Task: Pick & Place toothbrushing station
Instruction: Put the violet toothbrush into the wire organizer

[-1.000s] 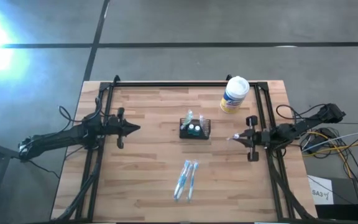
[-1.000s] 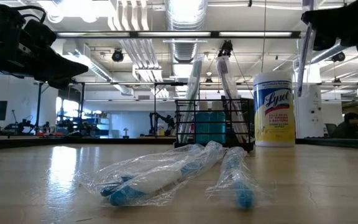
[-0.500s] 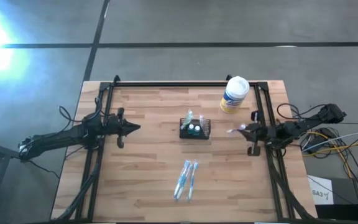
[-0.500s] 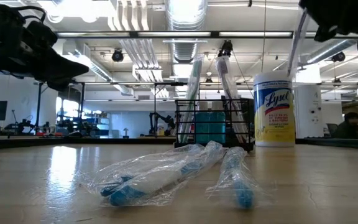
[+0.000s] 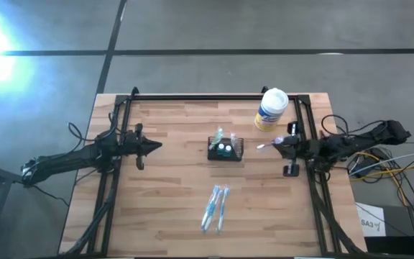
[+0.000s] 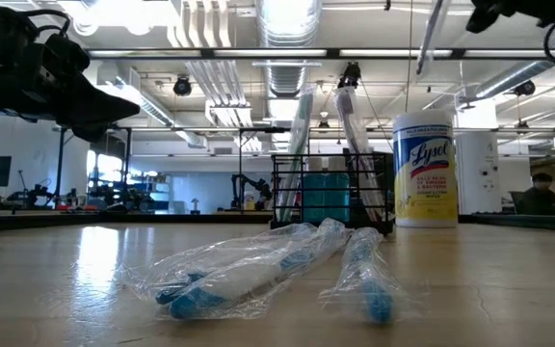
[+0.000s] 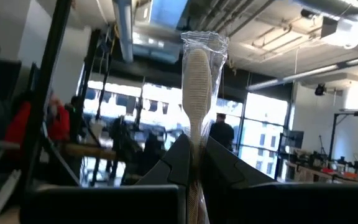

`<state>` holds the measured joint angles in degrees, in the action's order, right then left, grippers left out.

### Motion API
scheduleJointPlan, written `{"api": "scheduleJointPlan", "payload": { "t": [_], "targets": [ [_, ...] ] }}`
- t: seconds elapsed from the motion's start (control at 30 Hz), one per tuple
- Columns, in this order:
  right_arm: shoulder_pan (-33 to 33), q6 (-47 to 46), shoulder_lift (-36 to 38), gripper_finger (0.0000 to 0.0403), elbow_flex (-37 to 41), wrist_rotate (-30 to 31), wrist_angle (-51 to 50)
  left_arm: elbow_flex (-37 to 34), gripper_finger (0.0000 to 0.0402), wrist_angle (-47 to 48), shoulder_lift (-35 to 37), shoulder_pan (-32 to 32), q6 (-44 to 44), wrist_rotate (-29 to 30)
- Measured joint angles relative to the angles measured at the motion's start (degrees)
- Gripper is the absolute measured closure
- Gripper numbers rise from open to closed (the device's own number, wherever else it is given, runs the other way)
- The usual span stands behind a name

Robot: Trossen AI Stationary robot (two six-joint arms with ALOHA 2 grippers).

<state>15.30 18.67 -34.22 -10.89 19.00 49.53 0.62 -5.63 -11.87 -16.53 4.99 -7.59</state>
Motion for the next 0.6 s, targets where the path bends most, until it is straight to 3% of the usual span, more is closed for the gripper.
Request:
{"api": "scheduleJointPlan", "payload": {
  "t": [0.17,0.37,0.6],
  "targets": [
    [-4.2,-2.6,-9.2,0.0390,-5.3,-0.2,0.1,0.0,0.0392,0.0,0.0,0.0,-0.1,0.2],
    [-10.5,-6.7,-18.9,0.0390,-9.6,-5.8,0.9,0.0,0.0392,0.1,0.0,0.0,-0.2,0.2],
    [-14.9,-12.3,-27.5,0.0390,-10.1,-5.6,5.5,0.0,0.0392,0.1,0.0,0.0,-0.2,0.2]
  ]
}}
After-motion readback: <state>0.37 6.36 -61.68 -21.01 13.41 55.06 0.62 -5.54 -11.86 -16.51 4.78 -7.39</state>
